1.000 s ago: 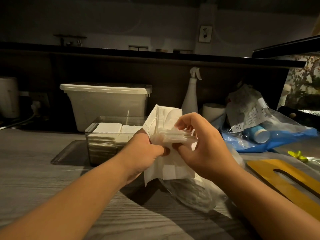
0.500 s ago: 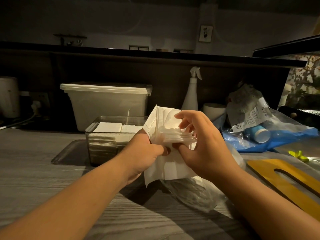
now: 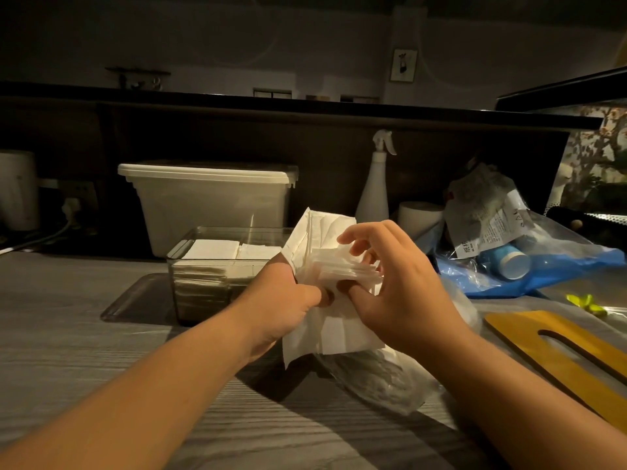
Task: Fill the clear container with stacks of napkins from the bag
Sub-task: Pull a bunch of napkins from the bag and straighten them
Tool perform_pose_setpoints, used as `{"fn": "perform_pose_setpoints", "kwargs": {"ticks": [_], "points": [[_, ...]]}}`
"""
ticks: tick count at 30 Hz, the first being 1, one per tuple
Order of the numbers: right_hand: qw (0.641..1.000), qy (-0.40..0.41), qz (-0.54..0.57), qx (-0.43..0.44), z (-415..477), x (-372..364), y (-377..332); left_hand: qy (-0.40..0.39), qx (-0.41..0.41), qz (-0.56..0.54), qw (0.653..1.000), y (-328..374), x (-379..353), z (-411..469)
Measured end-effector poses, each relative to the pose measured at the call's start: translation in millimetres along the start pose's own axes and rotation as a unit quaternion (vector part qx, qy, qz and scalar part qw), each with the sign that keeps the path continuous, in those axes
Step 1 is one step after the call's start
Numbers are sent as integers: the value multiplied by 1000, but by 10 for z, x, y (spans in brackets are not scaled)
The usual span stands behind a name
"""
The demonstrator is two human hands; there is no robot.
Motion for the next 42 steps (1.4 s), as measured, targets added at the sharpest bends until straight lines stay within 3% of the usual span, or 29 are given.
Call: {"fn": "perform_pose_setpoints", "kwargs": {"ticks": [13,21,35,42], "points": [[999,-23,-37,11,3,-28,-30,5,18,29,999,-14,3,11],[997,62,7,40,-9,20,-31,-25,55,-165,984,116,62,-107],[990,118,27,76,1,42,55,79,71,-171,979,210,37,-125],[991,93,58,70,6,71,68,79,51,-191,977,205,87,-94]]}}
Point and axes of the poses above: each hand's wrist, its own z-axis towards the middle knuckle, its own x-axis out of the back of the hand, y = z × x, the point moved 2 cm from there along z, towards the middle knuckle, and after that the axes turned 8 degrees about -z, right-handed, at the moved point
